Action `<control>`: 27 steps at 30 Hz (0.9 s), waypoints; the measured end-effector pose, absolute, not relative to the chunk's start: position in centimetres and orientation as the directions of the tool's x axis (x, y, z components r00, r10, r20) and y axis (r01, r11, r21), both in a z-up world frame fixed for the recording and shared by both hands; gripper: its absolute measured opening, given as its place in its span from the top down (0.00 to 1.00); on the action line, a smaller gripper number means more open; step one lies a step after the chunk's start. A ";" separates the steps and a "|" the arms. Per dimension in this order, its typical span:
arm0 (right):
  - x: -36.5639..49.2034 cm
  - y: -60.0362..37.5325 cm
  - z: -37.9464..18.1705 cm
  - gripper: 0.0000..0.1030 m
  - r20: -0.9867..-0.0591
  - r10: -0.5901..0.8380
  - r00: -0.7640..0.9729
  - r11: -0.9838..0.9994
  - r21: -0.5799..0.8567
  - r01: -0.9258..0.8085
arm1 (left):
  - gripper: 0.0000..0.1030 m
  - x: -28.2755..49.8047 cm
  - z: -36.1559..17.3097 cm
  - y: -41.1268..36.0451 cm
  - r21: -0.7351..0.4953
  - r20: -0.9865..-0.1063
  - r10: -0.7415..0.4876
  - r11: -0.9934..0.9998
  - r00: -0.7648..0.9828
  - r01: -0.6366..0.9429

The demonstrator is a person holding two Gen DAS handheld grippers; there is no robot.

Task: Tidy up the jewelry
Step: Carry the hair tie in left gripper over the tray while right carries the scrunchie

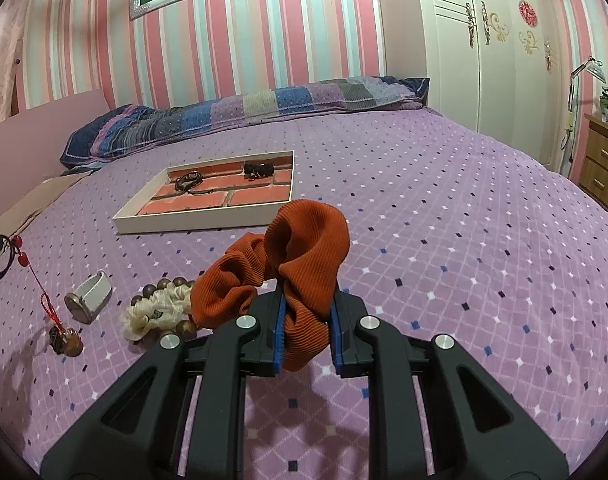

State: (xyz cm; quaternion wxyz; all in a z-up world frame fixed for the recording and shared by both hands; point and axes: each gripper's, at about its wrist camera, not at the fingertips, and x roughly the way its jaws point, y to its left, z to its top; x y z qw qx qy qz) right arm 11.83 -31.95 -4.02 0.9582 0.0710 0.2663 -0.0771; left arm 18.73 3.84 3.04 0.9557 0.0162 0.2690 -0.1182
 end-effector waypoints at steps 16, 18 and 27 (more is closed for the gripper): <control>13.9 -31.9 -1.6 0.83 -0.493 -0.106 0.864 0.982 0.082 0.168 | 0.97 20.5 7.4 2.9 -0.059 -0.444 -0.265 0.962 0.856 0.268; 14.4 -31.8 -1.1 0.83 -0.490 -0.102 0.866 0.983 0.083 0.163 | 0.97 21.1 7.8 2.7 -0.063 -0.447 -0.274 0.959 0.851 0.276; 19.3 -31.0 0.8 0.83 -0.500 -0.047 0.865 0.988 0.107 0.115 | 0.97 25.4 8.9 0.7 -0.066 -0.472 -0.304 0.948 0.828 0.310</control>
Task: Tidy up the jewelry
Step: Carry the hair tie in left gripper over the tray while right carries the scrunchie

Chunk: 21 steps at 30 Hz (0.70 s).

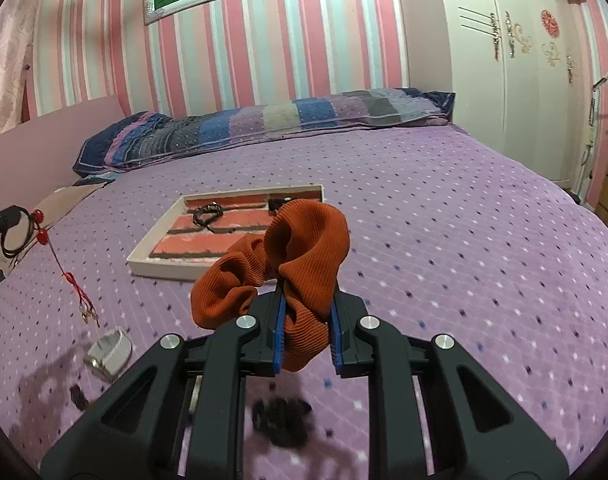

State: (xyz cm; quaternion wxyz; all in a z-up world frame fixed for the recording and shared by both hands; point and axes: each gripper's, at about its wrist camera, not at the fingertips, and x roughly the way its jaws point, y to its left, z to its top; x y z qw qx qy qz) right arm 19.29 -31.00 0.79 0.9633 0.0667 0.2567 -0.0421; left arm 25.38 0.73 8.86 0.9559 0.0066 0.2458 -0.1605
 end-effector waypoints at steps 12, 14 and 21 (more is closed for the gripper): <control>31.7 -30.2 4.2 0.83 -0.487 -0.003 0.873 0.992 0.109 0.064 | 0.97 36.2 10.2 -3.6 -0.037 -0.487 -0.294 0.948 0.822 0.317; 33.8 -30.1 4.3 0.83 -0.489 -0.011 0.872 0.993 0.097 0.067 | 0.97 38.3 9.9 -4.2 -0.027 -0.488 -0.282 0.951 0.826 0.308; 41.6 -30.7 2.8 0.83 -0.526 -0.035 0.850 0.992 0.084 0.093 | 0.97 46.8 6.4 -7.5 0.006 -0.520 -0.235 0.960 0.821 0.278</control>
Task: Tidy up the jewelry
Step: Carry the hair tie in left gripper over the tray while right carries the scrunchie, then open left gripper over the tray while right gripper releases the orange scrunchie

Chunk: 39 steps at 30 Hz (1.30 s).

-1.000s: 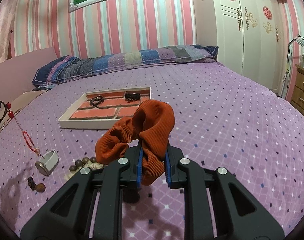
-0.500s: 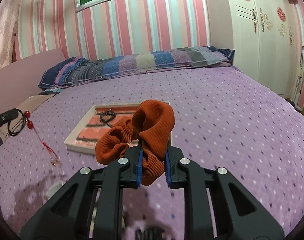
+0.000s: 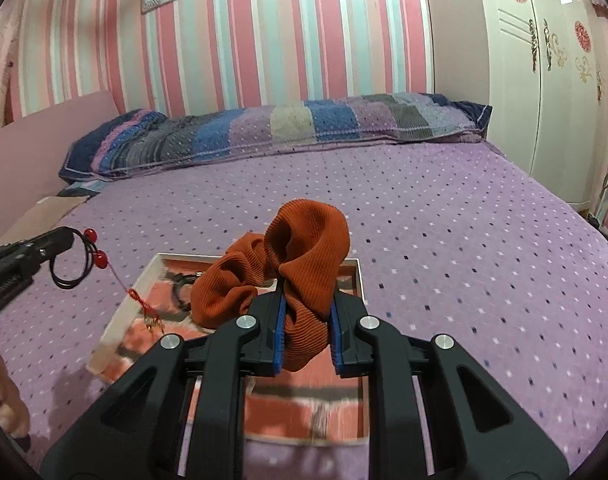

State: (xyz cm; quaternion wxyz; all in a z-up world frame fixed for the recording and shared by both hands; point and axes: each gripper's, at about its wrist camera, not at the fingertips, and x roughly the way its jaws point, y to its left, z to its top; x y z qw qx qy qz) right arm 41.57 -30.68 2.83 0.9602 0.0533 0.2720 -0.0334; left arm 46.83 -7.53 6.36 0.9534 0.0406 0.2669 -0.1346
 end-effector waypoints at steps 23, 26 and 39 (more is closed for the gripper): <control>55.5 -31.3 -8.1 0.83 -0.810 -0.072 0.582 0.980 0.052 0.193 | 0.97 60.7 -6.4 -8.6 0.006 -0.794 -0.133 0.974 0.594 0.226; 56.0 -31.3 -9.2 0.83 -0.828 -0.082 0.555 0.979 0.037 0.200 | 0.97 60.9 -6.8 -9.1 0.022 -0.809 -0.117 0.973 0.576 0.229; 55.9 -32.2 -8.7 0.40 -0.852 -0.044 0.521 0.987 0.044 0.156 | 0.95 60.4 -6.6 -9.3 0.063 -0.829 -0.083 0.969 0.553 0.241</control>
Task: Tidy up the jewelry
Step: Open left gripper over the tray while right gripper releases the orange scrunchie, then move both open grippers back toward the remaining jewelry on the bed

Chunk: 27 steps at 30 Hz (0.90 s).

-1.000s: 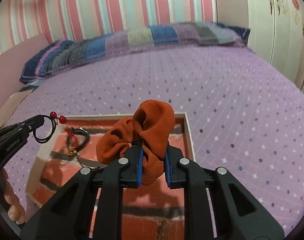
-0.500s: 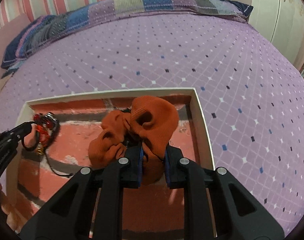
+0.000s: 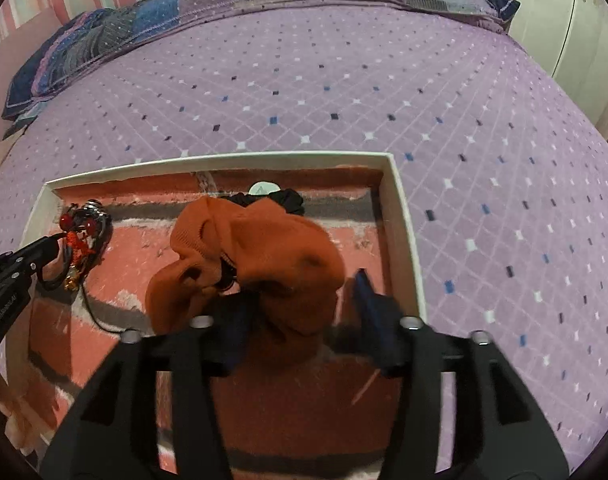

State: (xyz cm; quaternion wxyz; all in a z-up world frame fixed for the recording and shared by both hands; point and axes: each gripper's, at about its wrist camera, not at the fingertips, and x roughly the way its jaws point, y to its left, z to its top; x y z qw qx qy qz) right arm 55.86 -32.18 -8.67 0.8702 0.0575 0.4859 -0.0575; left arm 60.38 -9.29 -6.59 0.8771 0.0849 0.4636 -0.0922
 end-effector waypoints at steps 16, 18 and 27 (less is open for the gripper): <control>49.1 -31.4 -2.8 0.05 -0.729 -0.010 0.685 0.992 0.081 0.100 | 0.29 53.6 0.4 -7.9 -0.002 -0.706 -0.178 0.968 0.685 0.249; 48.1 -31.2 -2.4 0.05 -0.711 -0.002 0.703 0.991 0.095 0.099 | 0.27 52.5 0.7 -7.8 -0.013 -0.697 -0.187 0.969 0.693 0.248; 44.6 -30.2 -1.1 0.05 -0.675 -0.014 0.738 0.991 0.090 0.101 | 0.27 48.2 0.9 -7.9 0.002 -0.694 -0.191 0.964 0.695 0.267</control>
